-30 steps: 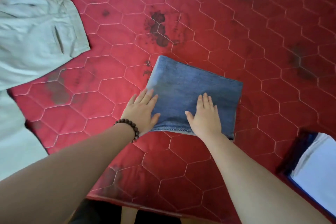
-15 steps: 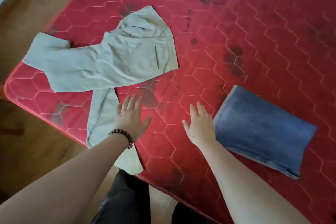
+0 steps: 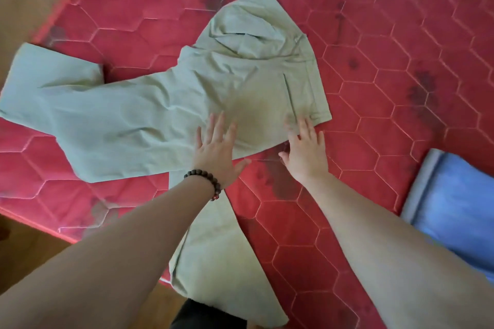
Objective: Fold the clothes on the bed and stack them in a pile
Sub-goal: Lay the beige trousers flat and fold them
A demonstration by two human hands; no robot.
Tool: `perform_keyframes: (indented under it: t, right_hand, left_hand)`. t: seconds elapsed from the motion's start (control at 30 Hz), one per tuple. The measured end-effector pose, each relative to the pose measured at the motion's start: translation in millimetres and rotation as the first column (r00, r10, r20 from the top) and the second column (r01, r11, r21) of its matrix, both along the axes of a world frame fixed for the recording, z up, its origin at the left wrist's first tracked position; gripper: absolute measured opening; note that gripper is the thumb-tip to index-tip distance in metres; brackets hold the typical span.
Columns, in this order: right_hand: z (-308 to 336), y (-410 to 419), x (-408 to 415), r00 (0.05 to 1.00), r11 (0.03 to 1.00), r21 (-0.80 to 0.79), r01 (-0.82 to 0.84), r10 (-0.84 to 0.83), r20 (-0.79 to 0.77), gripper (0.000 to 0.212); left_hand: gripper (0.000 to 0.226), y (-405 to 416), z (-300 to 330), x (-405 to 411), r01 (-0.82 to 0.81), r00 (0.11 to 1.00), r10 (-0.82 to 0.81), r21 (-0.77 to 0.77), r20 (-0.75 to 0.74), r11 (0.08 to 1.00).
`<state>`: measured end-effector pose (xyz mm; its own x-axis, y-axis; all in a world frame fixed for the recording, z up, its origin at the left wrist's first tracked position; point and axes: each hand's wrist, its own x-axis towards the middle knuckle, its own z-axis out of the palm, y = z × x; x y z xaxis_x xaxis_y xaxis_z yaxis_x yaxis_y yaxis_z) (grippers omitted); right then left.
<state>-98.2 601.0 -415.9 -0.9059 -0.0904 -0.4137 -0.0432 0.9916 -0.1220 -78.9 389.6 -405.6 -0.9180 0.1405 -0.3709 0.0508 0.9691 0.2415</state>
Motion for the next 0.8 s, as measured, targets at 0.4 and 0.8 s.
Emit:
perform_keyframes:
  t: [0.4, 0.8]
  right_hand:
    - [-3, -9, -32, 0.954, 0.956, -0.229, 0.185, -0.231, -0.193, 0.02]
    - [189, -34, 118, 0.855, 0.923, -0.38, 0.065, -0.248, -0.455, 0.016]
  left_hand:
    - [0.032, -15, -28, -24, 0.081, 0.988, -0.068, 0.093, -0.136, 0.992]
    - [0.064, 15, 151, 70, 0.364, 0.905, -0.203, 0.437, -0.373, 0.822]
